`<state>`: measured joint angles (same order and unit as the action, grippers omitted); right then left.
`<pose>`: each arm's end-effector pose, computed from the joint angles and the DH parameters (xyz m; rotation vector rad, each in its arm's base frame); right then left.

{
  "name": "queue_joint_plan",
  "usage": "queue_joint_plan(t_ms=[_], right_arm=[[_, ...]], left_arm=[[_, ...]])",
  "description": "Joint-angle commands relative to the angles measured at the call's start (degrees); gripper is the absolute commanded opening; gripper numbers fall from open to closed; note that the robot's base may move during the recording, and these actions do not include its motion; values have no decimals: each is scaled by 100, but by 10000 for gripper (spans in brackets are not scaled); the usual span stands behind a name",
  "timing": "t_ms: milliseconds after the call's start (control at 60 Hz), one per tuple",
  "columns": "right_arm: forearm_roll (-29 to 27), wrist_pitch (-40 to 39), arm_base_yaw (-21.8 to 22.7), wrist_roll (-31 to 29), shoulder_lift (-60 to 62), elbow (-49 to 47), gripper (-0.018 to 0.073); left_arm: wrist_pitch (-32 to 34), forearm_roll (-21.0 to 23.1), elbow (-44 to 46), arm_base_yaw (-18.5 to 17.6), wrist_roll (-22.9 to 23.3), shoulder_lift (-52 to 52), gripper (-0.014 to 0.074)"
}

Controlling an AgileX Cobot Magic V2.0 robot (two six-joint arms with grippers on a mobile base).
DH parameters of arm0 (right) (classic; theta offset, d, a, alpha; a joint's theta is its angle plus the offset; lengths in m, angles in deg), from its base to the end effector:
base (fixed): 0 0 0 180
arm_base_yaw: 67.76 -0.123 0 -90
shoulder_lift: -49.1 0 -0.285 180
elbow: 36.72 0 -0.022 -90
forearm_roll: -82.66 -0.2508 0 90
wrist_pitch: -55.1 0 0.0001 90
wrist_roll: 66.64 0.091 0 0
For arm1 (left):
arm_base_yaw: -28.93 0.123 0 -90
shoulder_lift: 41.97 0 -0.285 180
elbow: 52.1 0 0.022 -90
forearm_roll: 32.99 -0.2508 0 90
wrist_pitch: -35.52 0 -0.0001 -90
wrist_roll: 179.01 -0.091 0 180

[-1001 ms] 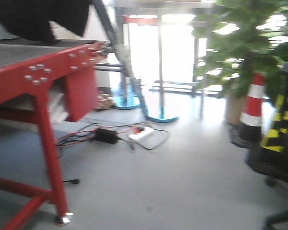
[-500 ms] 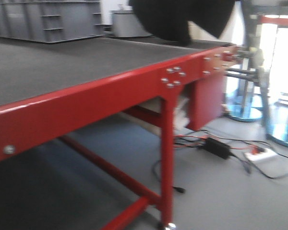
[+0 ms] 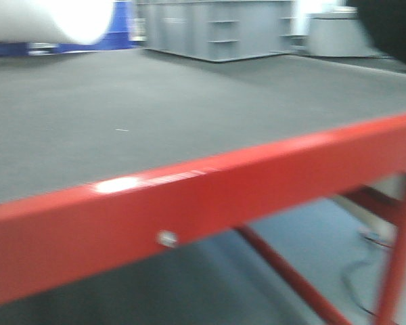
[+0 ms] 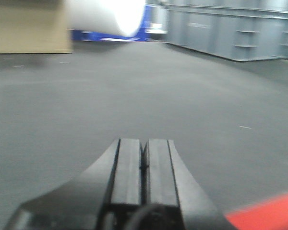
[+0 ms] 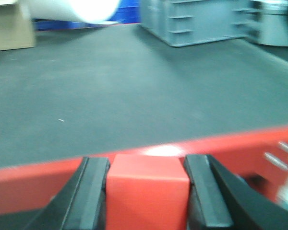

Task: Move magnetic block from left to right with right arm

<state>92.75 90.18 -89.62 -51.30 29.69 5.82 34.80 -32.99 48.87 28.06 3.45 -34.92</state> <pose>0.0332 0.0034 0.3445 -0.1426 1.6881 0.2937 0.0567 -0.0009 0.2021 -0.0210 1.5150 -0.0466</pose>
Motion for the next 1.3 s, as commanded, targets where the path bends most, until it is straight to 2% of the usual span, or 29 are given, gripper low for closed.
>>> queue_joint_plan(t_ms=[0, 1284], right_arm=[[109, -497, 25, -35, -83, -140, 215], [109, -497, 25, -35, -83, -140, 215]], left_arm=[[519, 0, -49, 2, 25, -70, -116], [519, 0, -49, 2, 25, -70, -116]])
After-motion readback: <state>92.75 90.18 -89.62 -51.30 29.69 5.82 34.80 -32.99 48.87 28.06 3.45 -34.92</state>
